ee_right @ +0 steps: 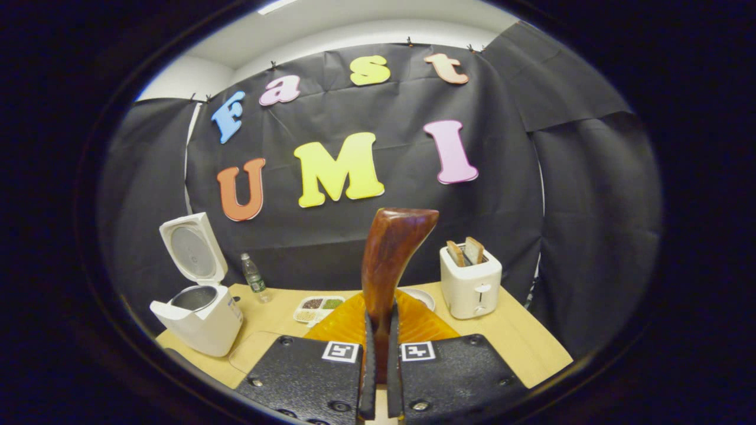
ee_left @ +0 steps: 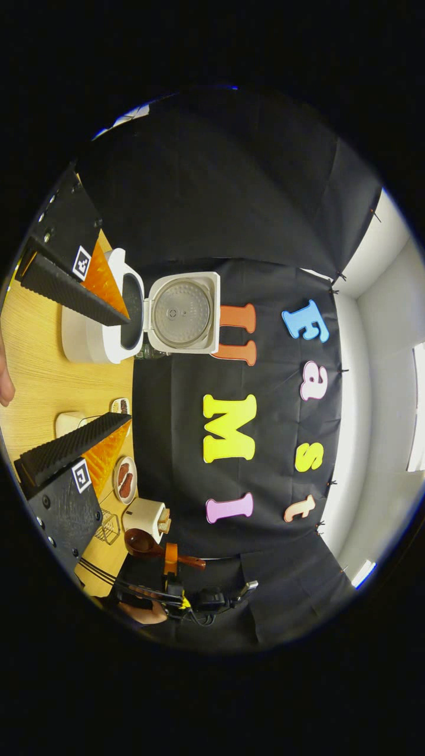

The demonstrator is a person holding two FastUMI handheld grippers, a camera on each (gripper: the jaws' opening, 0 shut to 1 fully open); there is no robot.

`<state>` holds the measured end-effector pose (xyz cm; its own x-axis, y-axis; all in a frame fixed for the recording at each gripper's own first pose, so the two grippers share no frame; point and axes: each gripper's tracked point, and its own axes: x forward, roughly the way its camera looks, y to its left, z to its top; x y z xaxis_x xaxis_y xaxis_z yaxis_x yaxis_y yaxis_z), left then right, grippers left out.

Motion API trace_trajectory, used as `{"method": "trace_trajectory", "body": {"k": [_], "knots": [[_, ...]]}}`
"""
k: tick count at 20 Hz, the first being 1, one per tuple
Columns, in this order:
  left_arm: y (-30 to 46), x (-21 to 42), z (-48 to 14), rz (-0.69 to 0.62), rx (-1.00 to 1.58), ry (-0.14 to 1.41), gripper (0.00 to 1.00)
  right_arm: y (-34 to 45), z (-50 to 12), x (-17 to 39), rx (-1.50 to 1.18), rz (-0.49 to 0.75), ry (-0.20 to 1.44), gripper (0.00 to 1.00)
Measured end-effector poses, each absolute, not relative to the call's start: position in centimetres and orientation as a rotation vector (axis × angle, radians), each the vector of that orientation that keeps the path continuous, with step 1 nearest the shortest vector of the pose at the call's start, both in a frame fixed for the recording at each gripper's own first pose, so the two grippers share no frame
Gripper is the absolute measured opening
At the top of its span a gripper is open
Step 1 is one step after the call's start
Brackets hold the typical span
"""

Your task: Close the left gripper, press the button to open the rice cooker; take a wooden spoon from the chopstick holder with the right hand, scoop a spoonful of rice and pour it into the rice cooker, then put the wooden spoon back into the chopstick holder.

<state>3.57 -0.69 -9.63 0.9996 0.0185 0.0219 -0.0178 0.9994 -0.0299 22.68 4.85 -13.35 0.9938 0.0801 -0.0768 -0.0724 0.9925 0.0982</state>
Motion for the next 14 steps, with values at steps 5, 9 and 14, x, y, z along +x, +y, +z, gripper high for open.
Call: {"method": "trace_trajectory", "body": {"k": [5, 9, 14], "knots": [[-1.1, 4.1, -10.1, 0.019, -0.023, -0.009, 0.94, 4.1, -16.5, 23.9, 0.059, 0.034, 0.081, 0.15], [-1.3, 4.5, -10.3, 0.016, -0.020, -0.002, 0.94, 4.3, -19.1, 25.0, 0.055, 0.043, 0.110, 0.17], [-1.1, 4.7, -10.6, 0.015, -0.028, 0.010, 0.94, 2.4, -20.9, 25.7, 0.075, -0.008, 0.152, 0.34]]}}
